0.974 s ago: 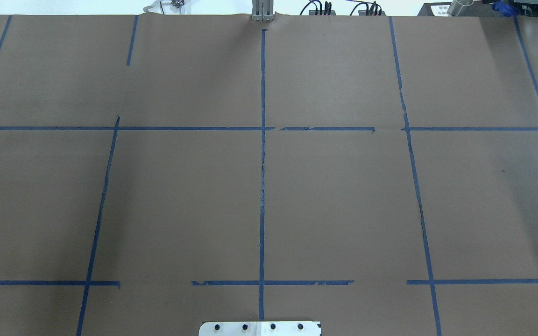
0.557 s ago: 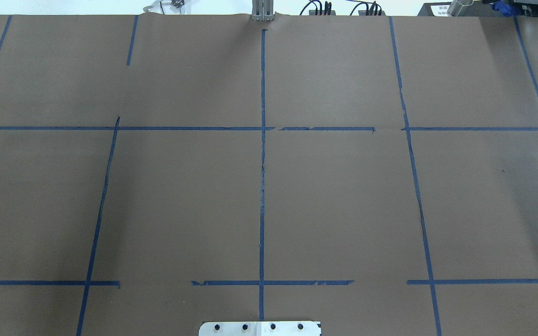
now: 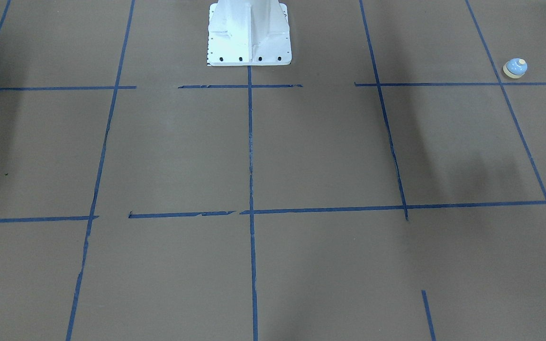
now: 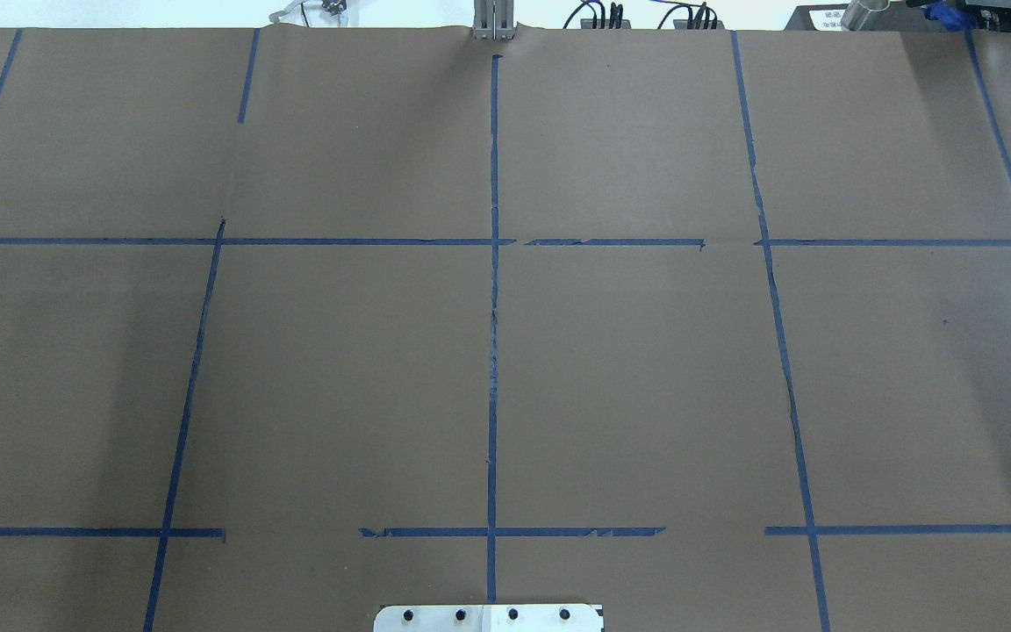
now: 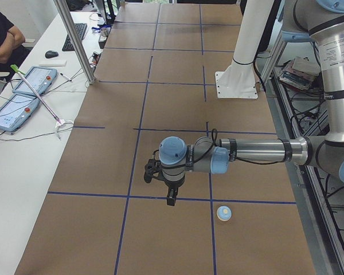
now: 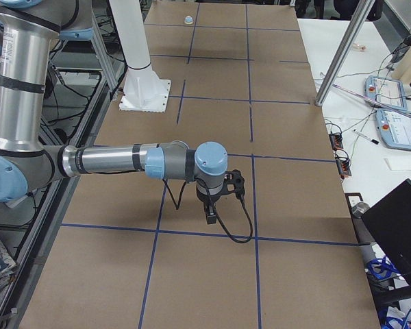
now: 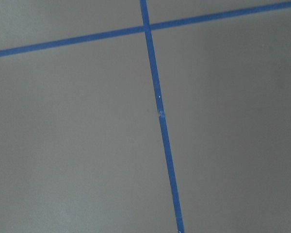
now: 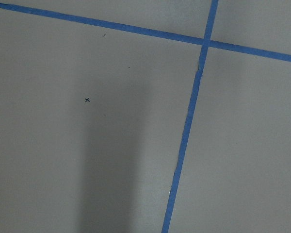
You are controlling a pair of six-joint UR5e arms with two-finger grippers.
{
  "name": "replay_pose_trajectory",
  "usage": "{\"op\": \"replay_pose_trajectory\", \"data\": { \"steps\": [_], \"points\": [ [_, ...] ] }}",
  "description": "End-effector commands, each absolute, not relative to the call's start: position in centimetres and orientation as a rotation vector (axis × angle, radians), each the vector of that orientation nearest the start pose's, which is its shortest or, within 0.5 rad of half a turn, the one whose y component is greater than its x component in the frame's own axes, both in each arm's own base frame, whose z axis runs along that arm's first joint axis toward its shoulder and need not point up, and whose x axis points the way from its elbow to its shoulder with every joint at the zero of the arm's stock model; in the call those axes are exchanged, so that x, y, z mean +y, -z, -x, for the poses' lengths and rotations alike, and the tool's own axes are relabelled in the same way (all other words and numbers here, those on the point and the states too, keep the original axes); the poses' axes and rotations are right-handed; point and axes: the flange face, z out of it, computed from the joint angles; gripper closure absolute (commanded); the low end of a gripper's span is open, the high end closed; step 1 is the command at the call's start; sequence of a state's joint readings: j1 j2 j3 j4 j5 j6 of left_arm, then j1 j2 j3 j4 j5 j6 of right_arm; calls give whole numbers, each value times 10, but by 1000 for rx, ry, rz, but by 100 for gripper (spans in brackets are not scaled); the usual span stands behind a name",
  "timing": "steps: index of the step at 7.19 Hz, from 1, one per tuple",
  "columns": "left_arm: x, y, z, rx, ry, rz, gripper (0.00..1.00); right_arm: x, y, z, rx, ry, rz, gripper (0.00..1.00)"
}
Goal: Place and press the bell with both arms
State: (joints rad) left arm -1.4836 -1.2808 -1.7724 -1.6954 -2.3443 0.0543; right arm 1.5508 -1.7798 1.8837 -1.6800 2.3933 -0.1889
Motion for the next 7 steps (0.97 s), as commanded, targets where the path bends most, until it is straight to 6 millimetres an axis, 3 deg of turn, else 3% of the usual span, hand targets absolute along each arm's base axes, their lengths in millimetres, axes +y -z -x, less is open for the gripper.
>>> {"op": "replay_pose_trajectory", "data": {
  "steps": [1, 2, 3, 4, 6, 7],
  "points": [
    [-344, -705, -18, 774, -111, 31, 0, -403, -605, -51, -827, 194, -63, 0],
    [-308, -725, -34, 763, -85, 40, 0, -403, -605, -51, -827, 196, -64, 0],
    [-287, -754, -37, 758, -75, 60, 0, -403, -605, -49, -827, 199, -62, 0],
    [-263, -766, -34, 749, -82, 99, 0, -404, -605, -48, -828, 201, -62, 0],
    [-233, -777, -38, 737, -128, 157, 0, -403, -605, -48, -829, 199, -60, 0],
    [-226, -782, -52, 733, -175, 199, 0, -403, -605, -47, -829, 202, -60, 0]
  ]
}}
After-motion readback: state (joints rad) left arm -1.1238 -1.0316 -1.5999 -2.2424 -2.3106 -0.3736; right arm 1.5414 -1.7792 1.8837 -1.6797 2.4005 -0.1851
